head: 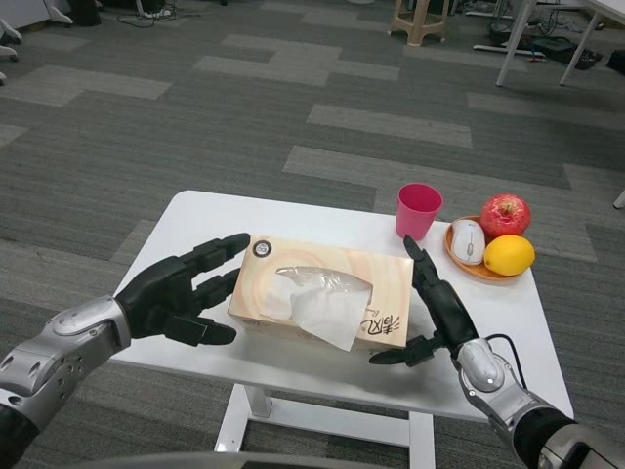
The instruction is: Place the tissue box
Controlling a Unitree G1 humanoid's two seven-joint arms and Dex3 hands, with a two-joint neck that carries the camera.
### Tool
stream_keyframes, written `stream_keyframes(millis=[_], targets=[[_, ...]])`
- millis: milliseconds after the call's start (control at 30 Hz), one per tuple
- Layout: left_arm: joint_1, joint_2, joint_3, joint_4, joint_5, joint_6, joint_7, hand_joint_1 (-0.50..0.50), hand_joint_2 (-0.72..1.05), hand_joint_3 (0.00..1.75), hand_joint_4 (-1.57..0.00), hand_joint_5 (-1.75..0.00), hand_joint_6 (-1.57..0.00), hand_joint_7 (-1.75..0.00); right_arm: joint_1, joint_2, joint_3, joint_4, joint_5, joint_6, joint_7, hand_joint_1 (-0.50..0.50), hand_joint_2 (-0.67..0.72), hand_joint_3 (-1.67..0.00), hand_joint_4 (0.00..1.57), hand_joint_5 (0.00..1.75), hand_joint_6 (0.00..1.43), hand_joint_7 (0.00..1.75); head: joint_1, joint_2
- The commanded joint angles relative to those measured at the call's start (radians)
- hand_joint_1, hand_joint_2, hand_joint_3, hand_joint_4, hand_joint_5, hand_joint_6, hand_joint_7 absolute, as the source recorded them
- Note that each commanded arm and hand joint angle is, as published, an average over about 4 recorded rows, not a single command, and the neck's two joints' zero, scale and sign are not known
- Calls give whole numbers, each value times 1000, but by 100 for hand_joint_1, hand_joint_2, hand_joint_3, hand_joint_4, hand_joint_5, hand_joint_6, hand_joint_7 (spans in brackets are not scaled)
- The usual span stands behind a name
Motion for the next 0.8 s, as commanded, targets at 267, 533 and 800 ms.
stream_keyframes(millis=[267, 533, 800], targets=[[23, -26, -35, 66, -5, 14, -48, 50, 105, 26, 0, -10, 0, 0, -26, 28, -13, -3, -30, -11, 39, -42, -35, -40, 8, 48, 0, 0, 1, -4], [28, -26, -19, 105, -20, 10, -49, 50, 105, 26, 0, -10, 0, 0, -15, 25, -39, -3, -30, -11, 54, -40, -35, -40, 0, 24, 0, 0, 14, -5], [33, -26, 18, 156, -39, -10, -50, 50, 105, 26, 0, -10, 0, 0, -4, 23, -82, 1, -30, -11, 73, -33, -35, -42, 0, 0, 0, 0, 13, -6]])
